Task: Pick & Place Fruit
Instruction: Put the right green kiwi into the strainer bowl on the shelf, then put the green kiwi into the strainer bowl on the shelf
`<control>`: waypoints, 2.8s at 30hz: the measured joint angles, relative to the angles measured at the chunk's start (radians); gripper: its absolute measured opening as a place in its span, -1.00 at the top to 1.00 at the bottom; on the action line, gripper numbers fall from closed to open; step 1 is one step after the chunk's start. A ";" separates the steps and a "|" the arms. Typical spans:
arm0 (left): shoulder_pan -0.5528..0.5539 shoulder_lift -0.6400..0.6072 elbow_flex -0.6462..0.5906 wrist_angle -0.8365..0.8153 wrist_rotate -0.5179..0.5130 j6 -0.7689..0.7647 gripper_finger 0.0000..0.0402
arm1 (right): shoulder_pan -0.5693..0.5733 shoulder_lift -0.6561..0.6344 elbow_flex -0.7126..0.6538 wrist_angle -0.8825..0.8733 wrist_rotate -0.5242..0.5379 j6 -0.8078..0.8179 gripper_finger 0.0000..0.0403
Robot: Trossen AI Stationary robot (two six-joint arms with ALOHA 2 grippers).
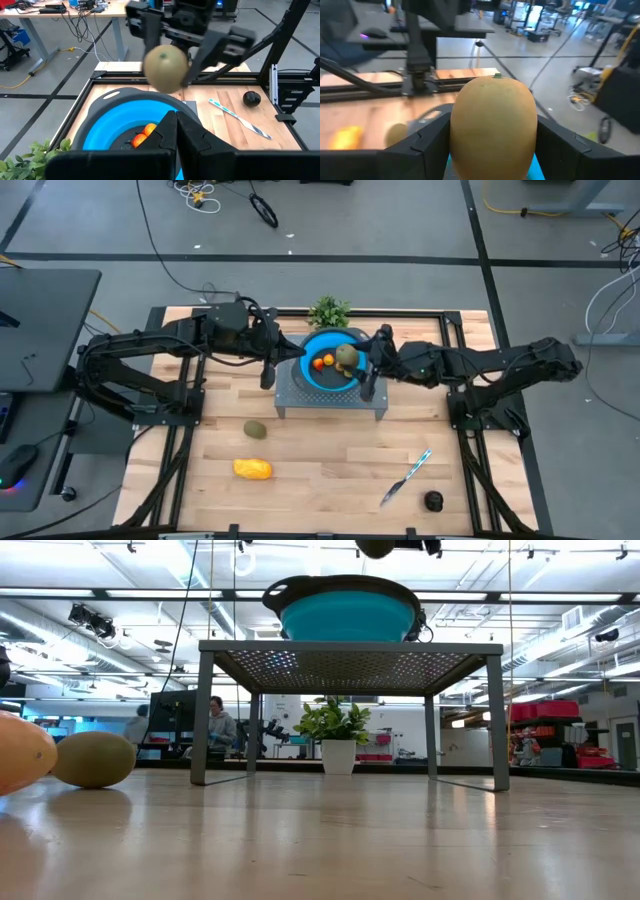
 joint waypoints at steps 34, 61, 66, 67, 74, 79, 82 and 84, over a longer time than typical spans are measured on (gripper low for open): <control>0.000 0.000 0.000 0.000 -0.009 0.003 0.98 | -0.266 0.030 0.000 0.016 -0.320 0.052 -0.24; 0.019 0.000 0.000 0.000 -0.031 0.003 0.97 | -0.216 0.108 -0.001 0.050 -0.434 0.015 -0.47; 0.021 0.000 0.000 0.000 -0.031 0.003 0.97 | -0.216 0.108 -0.001 0.050 -0.433 0.015 -0.54; 0.021 0.000 0.000 0.000 -0.031 0.002 0.97 | -0.216 0.108 -0.001 0.050 -0.433 0.015 -0.54; 0.021 0.000 0.000 0.000 -0.031 0.002 0.98 | -0.214 0.108 -0.001 0.070 -0.441 0.015 -0.54; 0.021 0.000 0.000 0.000 -0.031 0.002 0.95 | -0.196 0.107 -0.001 0.071 -0.441 -0.010 -0.54; 0.021 0.000 0.000 0.000 -0.030 0.002 0.96 | -0.179 0.106 -0.001 0.071 -0.411 -0.033 -0.49; 0.021 0.000 0.000 0.000 -0.023 0.002 0.98 | -0.170 0.105 -0.001 0.072 -0.397 -0.040 -0.43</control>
